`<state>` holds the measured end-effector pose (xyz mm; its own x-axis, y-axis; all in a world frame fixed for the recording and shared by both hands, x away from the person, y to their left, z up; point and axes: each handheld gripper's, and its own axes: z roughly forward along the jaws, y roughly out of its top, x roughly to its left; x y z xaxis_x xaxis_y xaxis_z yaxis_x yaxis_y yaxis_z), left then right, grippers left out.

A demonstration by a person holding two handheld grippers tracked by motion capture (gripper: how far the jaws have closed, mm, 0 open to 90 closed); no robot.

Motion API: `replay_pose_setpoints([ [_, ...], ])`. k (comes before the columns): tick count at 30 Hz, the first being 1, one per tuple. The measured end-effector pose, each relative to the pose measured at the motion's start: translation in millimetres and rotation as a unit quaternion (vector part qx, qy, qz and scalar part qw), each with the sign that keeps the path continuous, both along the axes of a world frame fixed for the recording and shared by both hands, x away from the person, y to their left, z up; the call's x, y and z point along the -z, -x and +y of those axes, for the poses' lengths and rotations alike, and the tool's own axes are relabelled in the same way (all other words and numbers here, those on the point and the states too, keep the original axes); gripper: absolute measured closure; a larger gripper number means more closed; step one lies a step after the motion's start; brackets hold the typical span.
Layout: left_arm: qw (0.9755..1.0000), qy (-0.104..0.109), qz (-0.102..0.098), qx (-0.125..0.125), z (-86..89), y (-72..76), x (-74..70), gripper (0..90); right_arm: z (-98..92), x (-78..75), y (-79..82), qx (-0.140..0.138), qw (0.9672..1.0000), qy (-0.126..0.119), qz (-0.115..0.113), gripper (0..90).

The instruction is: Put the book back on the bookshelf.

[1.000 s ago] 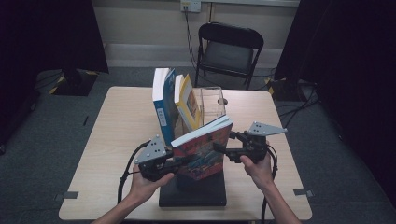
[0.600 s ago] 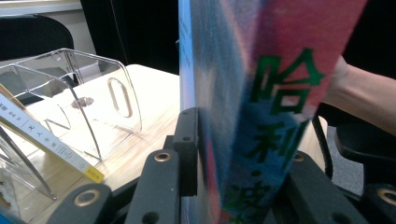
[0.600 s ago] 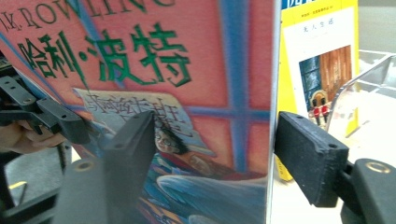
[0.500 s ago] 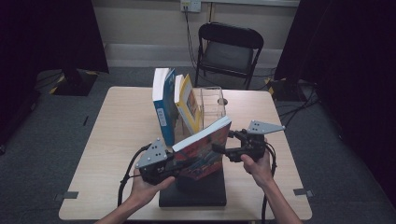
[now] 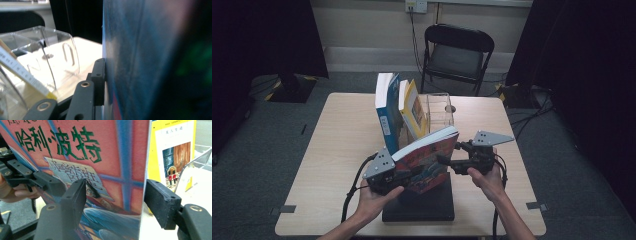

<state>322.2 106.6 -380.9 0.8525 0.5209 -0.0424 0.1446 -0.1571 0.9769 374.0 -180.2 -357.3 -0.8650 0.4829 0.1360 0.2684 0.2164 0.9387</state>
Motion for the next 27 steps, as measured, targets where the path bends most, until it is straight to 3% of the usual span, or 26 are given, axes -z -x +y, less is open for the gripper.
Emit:
replay_pose_setpoints([
  [4,0.9999,0.010,0.007,-0.006,-0.2,-0.7,2.2,64.7,-0.4,0.0,-0.7,-0.002,1.0000,-0.002,0.003,35.6],
  [7,0.9998,0.001,-0.002,-0.019,-1.3,0.1,1.3,68.7,1.4,0.1,-0.8,0.005,1.0000,0.001,0.002,35.6],
  [10,0.9997,0.007,-0.004,-0.024,-2.5,-1.7,1.6,69.4,1.8,0.7,-2.2,0.007,1.0000,-0.002,0.004,35.6],
  [14,0.9994,0.013,0.006,-0.032,-2.5,-4.0,0.8,72.9,3.2,1.0,-4.0,0.013,0.9999,-0.003,0.007,35.8],
  [23,0.9992,-0.004,0.021,-0.033,-1.2,-14.4,-8.8,74.4,8.0,-1.7,-12.3,0.019,0.9998,-0.003,0.009,35.2],
  [27,0.9989,-0.017,-0.001,-0.043,3.1,-20.4,-13.0,74.5,16.7,-4.0,-20.6,0.021,0.9998,-0.001,0.008,35.1],
])
